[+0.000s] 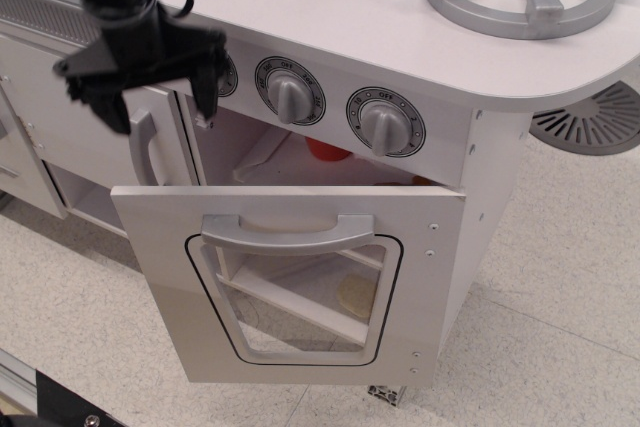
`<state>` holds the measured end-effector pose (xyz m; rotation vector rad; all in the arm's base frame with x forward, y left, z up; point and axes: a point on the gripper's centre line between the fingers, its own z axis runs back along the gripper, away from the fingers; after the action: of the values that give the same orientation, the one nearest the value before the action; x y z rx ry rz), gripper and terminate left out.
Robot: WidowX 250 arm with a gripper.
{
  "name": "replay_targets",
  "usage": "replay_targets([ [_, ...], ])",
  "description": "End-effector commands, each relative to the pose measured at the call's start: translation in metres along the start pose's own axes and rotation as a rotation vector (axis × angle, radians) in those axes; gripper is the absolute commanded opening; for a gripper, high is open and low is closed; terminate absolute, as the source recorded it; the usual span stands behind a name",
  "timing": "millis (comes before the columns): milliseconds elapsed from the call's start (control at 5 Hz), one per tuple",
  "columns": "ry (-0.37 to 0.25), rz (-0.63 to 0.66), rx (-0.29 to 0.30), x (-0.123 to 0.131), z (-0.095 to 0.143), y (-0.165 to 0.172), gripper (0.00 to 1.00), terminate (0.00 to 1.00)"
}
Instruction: Open oven
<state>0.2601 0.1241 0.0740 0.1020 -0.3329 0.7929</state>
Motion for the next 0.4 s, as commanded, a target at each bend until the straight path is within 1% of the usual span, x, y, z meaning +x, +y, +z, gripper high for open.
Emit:
replay_targets([
  [0,-0.082,-0.036,0.073,0.0335,-0.0516,-0.001,1.0,0.0],
  [200,-0.044,-0.062,0.048,0.0266,-0.0593,0.0036,1.0,0.0],
])
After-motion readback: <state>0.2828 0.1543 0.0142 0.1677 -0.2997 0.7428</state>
